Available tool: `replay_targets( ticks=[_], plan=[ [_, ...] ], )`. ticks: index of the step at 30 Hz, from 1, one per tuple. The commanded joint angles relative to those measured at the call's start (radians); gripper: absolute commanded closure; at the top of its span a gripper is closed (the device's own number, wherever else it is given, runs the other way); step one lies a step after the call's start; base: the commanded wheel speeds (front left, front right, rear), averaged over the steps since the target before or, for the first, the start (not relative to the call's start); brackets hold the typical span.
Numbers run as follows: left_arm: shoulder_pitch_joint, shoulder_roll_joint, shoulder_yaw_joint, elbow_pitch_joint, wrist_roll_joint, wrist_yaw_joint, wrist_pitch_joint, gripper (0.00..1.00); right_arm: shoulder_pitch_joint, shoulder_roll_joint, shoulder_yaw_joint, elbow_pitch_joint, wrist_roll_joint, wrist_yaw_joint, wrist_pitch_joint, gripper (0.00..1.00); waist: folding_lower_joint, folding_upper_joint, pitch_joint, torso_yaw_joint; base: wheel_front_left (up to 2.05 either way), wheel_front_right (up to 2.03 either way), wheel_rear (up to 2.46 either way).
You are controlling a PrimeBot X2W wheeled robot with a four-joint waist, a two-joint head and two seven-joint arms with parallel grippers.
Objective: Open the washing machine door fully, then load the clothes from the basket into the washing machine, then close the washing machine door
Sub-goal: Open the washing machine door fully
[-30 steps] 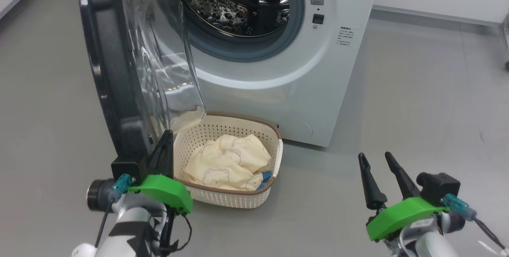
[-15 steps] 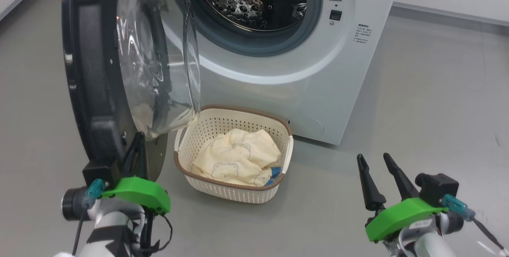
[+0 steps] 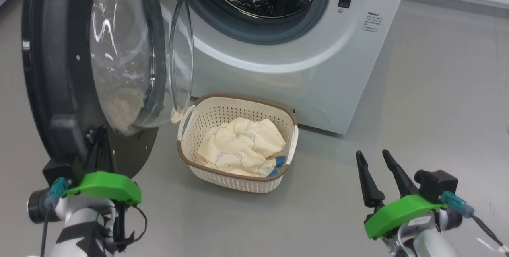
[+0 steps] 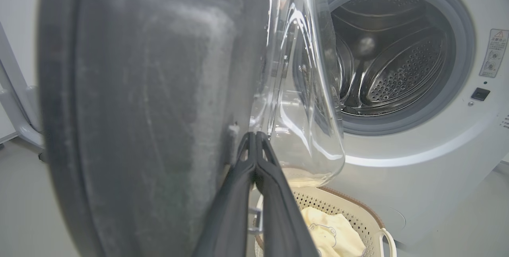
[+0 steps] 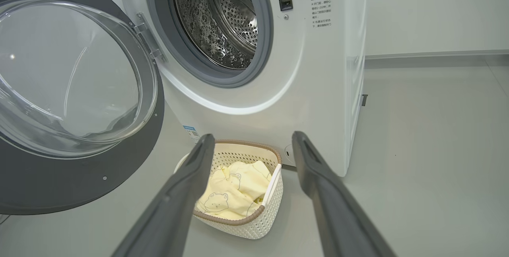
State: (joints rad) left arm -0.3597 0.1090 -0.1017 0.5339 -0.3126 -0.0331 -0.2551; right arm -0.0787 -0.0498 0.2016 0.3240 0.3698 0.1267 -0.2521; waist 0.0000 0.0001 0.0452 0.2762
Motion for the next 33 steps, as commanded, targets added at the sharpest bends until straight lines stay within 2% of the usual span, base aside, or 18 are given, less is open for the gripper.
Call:
replay_targets(
  ticks=[1, 17, 24, 33],
  plan=[
    [-0.040, 0.048, 0.060, -0.036, -0.008, 0.014, -0.007, 1.00, -0.053, -0.001, 0.025, -0.029, -0.002, 0.004, -0.010, 0.00, 0.0000, -0.0001, 0.007, 0.001, 0.00, 0.00, 0.00],
    [-0.089, 0.111, 0.231, -0.062, -0.025, 0.020, -0.007, 1.00, -0.110, -0.051, 0.021, -0.031, -0.027, 0.004, -0.010, 0.00, 0.0000, -0.0001, 0.131, 0.011, 0.00, 0.00, 0.00],
    [-0.118, 0.143, 0.317, -0.048, -0.051, -0.009, -0.007, 1.00, -0.128, -0.075, 0.028, -0.031, -0.034, 0.004, -0.010, 0.00, 0.0000, -0.0001, 0.172, 0.013, 0.00, 0.00, 0.00],
    [-0.165, 0.180, 0.378, -0.027, -0.039, -0.009, -0.007, 1.00, -0.151, -0.111, 0.032, -0.052, -0.051, 0.004, 0.015, 0.00, 0.0000, -0.0001, 0.232, 0.020, 0.00, 0.00, 0.00]
  ],
)
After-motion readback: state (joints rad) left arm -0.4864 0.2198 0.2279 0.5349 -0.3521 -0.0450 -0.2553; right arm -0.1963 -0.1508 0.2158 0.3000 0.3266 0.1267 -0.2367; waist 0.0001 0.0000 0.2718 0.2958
